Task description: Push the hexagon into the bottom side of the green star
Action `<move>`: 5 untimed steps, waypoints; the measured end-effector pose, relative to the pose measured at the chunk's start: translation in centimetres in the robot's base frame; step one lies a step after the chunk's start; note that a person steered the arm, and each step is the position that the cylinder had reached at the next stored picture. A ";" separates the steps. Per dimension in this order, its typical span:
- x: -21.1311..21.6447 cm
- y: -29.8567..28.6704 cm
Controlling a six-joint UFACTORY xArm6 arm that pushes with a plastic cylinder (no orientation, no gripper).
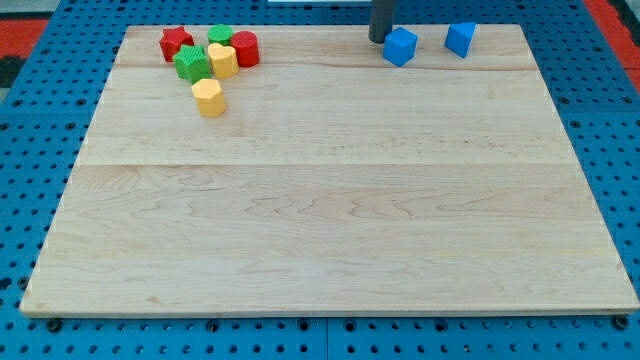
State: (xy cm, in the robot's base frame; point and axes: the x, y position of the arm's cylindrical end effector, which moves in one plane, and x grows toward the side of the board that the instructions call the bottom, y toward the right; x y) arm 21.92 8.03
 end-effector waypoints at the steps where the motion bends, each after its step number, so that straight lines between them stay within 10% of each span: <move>1: 3.7 -1.8; 3: 3.8 4.9; 5: 15.9 -15.2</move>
State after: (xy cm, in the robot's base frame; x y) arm 37.78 -7.13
